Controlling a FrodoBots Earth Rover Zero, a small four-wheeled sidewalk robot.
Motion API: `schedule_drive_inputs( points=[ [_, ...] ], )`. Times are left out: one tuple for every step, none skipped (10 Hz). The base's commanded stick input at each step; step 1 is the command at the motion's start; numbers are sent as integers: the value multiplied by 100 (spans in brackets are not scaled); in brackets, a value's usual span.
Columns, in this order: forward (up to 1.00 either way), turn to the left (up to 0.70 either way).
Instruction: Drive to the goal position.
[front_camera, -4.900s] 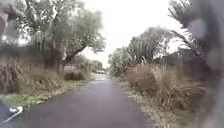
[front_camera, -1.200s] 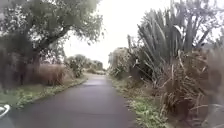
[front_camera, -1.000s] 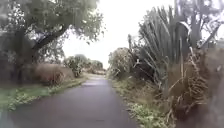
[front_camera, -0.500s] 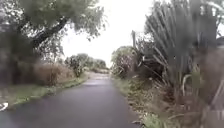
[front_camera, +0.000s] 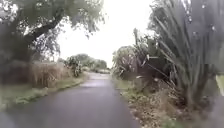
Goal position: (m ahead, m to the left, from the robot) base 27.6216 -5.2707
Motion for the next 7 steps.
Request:
schedule_drive_inputs(
  points=[
    [85, 0],
    [85, 0],
    [85, 0],
    [85, 0],
    [85, 33],
    [85, 26],
    [85, 16]
  ],
)
